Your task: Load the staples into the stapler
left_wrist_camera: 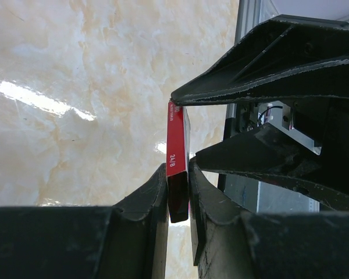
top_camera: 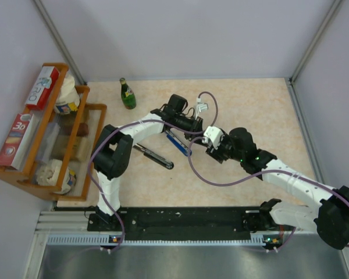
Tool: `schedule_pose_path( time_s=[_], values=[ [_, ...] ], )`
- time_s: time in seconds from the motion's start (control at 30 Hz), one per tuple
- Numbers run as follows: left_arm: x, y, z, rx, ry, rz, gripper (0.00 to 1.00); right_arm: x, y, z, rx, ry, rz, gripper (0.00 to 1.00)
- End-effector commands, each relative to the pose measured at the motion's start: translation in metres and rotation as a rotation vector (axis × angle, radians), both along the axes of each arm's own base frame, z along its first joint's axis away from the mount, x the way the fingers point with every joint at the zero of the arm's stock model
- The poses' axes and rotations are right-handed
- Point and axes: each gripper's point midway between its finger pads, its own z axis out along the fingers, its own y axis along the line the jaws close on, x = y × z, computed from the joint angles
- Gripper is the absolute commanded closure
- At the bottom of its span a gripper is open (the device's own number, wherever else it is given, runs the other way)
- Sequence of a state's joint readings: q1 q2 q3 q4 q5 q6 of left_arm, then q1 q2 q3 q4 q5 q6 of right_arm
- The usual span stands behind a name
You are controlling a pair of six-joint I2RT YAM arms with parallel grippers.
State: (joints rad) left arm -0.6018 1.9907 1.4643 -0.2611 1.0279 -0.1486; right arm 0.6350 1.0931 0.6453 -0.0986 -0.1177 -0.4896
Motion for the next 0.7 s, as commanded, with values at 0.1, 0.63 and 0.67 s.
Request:
schedule_pose_path(
  time_s=[0.1, 0.63, 0.67],
  values=[
    [0.014, 0.003, 0.021, -0.063, -0.047, 0.009, 0.77, 0.005, 0.003, 0.024, 0.027, -0.065, 0.019, 0.41],
    [0.01, 0.003, 0.025, -0.085, -0.019, -0.01, 0.76, 0.016, -0.002, 0.018, -0.012, -0.114, 0.001, 0.5],
    [0.01, 0.003, 0.025, -0.086, -0.016, -0.012, 0.76, 0.016, -0.002, 0.018, -0.017, -0.117, 0.0, 0.5]
  ],
)
